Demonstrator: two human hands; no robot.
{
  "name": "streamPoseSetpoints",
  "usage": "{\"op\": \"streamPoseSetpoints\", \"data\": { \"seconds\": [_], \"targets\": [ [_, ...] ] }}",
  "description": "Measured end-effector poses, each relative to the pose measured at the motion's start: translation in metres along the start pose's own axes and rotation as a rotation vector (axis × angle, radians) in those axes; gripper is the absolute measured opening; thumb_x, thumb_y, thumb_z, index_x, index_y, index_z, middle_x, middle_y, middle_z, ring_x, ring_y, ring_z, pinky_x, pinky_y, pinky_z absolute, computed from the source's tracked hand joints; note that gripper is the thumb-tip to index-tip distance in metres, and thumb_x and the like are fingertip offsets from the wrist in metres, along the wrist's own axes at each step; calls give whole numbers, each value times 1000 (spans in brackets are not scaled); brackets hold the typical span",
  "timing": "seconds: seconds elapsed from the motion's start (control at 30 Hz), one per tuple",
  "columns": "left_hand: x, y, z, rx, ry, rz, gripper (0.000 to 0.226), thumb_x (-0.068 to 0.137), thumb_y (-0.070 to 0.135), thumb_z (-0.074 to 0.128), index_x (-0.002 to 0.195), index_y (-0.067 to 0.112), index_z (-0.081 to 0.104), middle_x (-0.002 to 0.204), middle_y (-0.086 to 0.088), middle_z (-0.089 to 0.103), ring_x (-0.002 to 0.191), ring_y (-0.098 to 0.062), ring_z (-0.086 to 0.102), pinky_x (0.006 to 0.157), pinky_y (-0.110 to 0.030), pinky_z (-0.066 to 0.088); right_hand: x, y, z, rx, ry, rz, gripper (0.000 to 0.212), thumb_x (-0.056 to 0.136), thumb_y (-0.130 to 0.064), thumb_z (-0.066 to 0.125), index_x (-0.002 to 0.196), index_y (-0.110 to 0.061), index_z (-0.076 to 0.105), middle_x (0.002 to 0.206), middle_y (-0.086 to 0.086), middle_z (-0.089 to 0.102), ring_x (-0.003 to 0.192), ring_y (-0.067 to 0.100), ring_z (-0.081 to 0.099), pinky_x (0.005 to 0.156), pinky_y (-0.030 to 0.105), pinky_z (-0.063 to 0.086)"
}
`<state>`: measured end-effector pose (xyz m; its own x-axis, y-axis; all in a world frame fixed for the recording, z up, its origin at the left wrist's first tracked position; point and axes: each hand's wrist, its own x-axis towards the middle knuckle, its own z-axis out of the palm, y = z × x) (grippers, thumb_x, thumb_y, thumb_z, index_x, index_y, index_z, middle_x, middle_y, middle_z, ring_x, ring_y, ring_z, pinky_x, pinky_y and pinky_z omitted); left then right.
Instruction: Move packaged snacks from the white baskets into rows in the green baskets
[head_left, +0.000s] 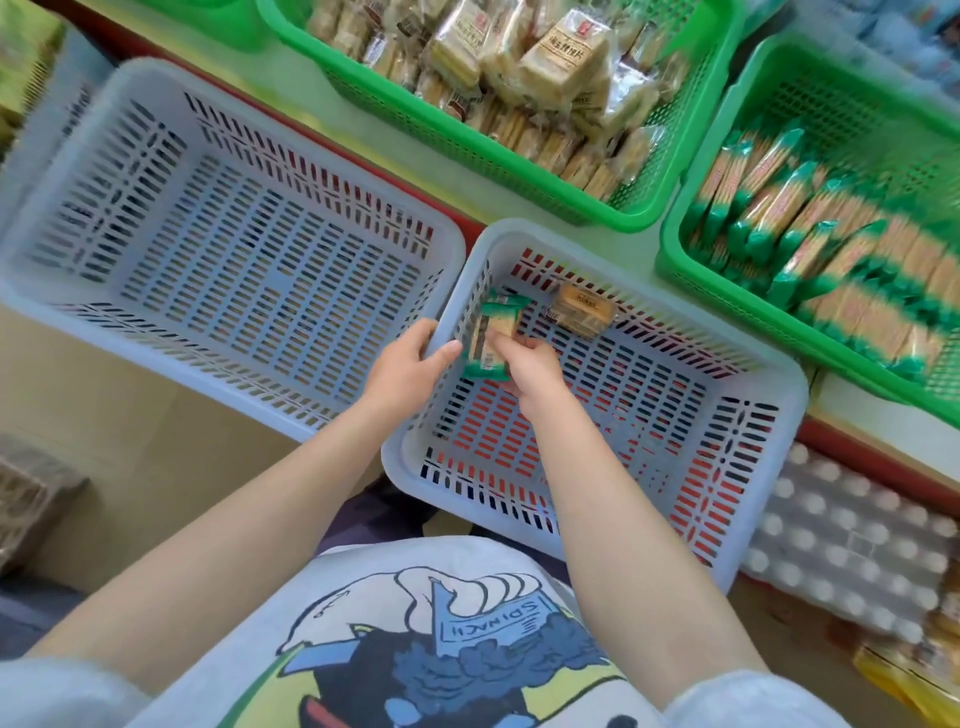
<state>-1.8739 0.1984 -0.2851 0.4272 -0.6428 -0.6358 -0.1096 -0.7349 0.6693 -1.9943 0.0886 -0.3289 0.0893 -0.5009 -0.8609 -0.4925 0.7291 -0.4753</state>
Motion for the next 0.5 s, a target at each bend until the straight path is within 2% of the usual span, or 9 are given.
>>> {"op": "streamPoseSetpoints", "data": {
  "seconds": [0.07,0.13,0.17,0.23,0.3,0.37,0.43,0.5],
  "targets": [
    [2,12,1,60,29,-9,33,101,46,53,123,22,51,102,2,60,91,-27,63,77,-47,54,-9,-3,-19,49,-37,22,45,89,-38,74,122,-11,60,111,7,71,100,23,68,92,40,55],
    [6,27,7,211,149,49,49,101,46,52,137,14,47,128,-4,53,117,-27,53,95,-45,47,-25,-7,-46,78,-70,12,40,92,-40,71,119,-11,65,107,7,74,98,22,69,81,35,55],
    [7,39,12,262,220,103,50,101,43,51,141,13,45,137,-6,48,128,-26,45,103,-43,39,-32,-9,-62,89,-91,-5,39,92,-41,69,119,-13,67,107,6,75,96,22,70,79,34,53],
    [7,71,25,252,286,251,43,102,36,50,137,11,50,139,-8,46,132,-26,39,107,-41,32,-47,-16,-95,104,-100,-50,32,94,-43,66,113,-17,71,101,2,77,91,20,70,78,33,51],
    [8,107,45,230,254,418,36,100,33,51,126,10,59,134,-10,51,130,-27,41,107,-41,33,-64,-27,-129,155,-93,-108,26,97,-42,63,107,-20,72,95,-1,77,83,16,70,77,32,50],
    [12,141,71,241,190,547,33,99,30,52,121,9,63,136,-11,51,133,-28,40,109,-43,32,-77,-41,-164,193,-11,-157,37,92,-51,66,112,-20,72,108,-1,76,97,18,70,88,36,52],
    [15,171,98,280,129,633,33,100,27,54,126,10,61,149,-12,43,142,-29,32,115,-44,26,-87,-55,-203,236,108,-221,46,91,-54,66,120,-19,69,120,5,72,109,24,68,96,45,51],
    [22,194,124,383,98,706,45,100,29,53,141,12,51,162,-13,26,151,-30,18,121,-44,16,-93,-71,-243,260,214,-312,37,94,-50,64,114,-20,67,118,7,72,106,26,68,93,46,52]
  ]
}}
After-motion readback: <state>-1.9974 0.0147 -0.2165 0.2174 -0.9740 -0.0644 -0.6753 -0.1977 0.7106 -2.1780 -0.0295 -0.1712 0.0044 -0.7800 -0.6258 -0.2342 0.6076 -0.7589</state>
